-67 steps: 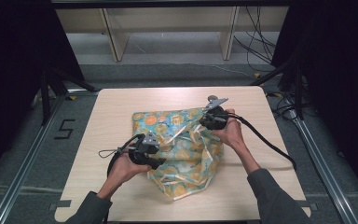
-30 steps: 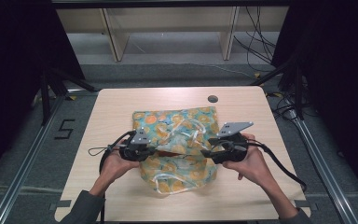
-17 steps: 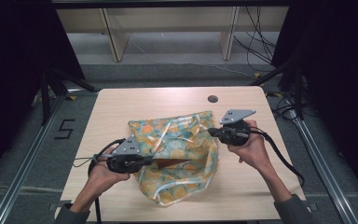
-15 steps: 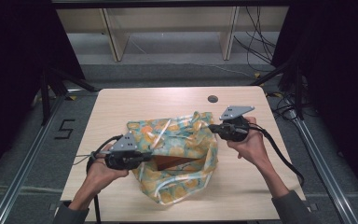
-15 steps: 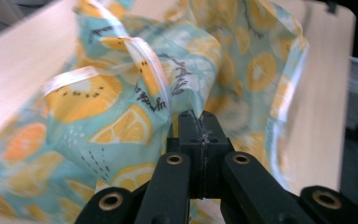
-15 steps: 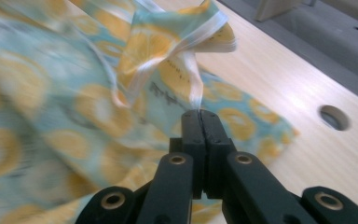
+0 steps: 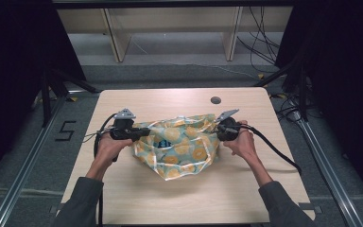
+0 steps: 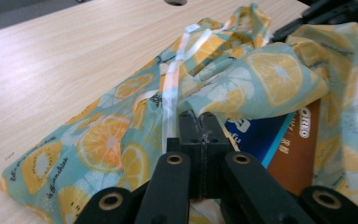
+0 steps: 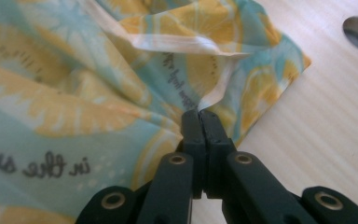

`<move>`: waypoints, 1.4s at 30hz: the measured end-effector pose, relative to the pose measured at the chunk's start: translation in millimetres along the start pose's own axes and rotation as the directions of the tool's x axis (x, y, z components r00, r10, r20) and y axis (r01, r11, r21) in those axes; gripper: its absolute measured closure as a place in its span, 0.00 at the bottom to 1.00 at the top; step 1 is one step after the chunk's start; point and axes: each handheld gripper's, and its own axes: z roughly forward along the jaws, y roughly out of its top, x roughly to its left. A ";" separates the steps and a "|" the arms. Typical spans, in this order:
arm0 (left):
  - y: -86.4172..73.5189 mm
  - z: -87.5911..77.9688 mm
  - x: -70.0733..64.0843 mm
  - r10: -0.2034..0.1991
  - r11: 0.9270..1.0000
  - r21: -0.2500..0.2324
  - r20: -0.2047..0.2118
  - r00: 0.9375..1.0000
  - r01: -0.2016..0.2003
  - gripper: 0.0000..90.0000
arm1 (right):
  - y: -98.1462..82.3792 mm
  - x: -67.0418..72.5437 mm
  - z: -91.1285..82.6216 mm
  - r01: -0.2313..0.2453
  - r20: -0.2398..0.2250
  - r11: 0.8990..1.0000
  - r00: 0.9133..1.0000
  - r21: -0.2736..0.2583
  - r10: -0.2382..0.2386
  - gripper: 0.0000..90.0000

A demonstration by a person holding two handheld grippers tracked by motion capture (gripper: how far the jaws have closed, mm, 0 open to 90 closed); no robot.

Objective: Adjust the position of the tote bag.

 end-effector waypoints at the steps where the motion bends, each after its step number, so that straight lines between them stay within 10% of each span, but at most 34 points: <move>1: 0.2 1.6 1.1 0.001 1.000 0.008 0.005 1.000 -0.001 1.00 | -2.7 0.1 -0.7 0.012 -0.002 1.000 1.000 -0.001 -0.012 1.00; 6: 6.3 4.1 -0.4 0.033 0.998 0.044 0.008 0.999 -0.033 0.99 | -7.1 3.2 -28.8 -0.083 -0.035 0.995 0.996 -0.049 0.082 0.86; 10: 10.8 6.2 -0.2 0.019 0.998 0.055 0.008 1.000 -0.020 0.99 | 11.3 6.3 -75.8 -0.068 -0.091 0.978 0.994 -0.196 0.051 0.74; 14: 12.0 5.9 1.8 0.022 0.997 0.075 0.010 1.000 -0.023 0.99 | 27.6 39.8 -101.2 -0.058 -0.237 0.957 0.971 -0.283 -0.011 0.72; 19: 15.5 3.4 -0.8 0.032 0.996 0.089 0.007 0.999 -0.033 0.99 | 41.7 87.0 -87.8 0.049 -0.287 0.965 0.950 -0.256 -0.125 0.65; 25: 17.4 3.7 -2.0 0.037 0.994 0.103 0.009 0.999 -0.038 0.99 | 55.3 131.9 -57.4 0.156 -0.333 0.953 0.912 -0.261 -0.240 0.59; 30: 18.0 4.3 -4.4 0.043 0.993 0.108 0.015 0.999 -0.045 0.99 | 71.5 148.6 -37.1 0.176 -0.322 0.945 0.909 -0.276 -0.264 0.56; 33: 19.4 4.3 -4.8 0.050 0.992 0.115 0.018 0.999 -0.052 0.99 | 75.4 151.7 -22.6 0.225 -0.303 0.946 0.907 -0.236 -0.291 0.80; 36: 19.8 4.3 -3.5 0.041 0.992 0.117 0.017 0.999 -0.043 0.99 | 71.0 155.9 -19.4 0.260 -0.338 0.934 0.880 -0.247 -0.334 1.00; 41: 22.9 7.7 0.4 0.027 0.992 0.121 0.009 1.000 -0.027 0.99 | 49.0 185.3 -24.2 0.331 -0.407 0.912 0.819 -0.242 -0.405 1.00; 42: 24.3 8.6 1.8 0.029 0.991 0.127 0.007 1.000 -0.030 0.99 | 42.2 192.7 -24.3 0.336 -0.411 0.916 0.819 -0.219 -0.399 1.00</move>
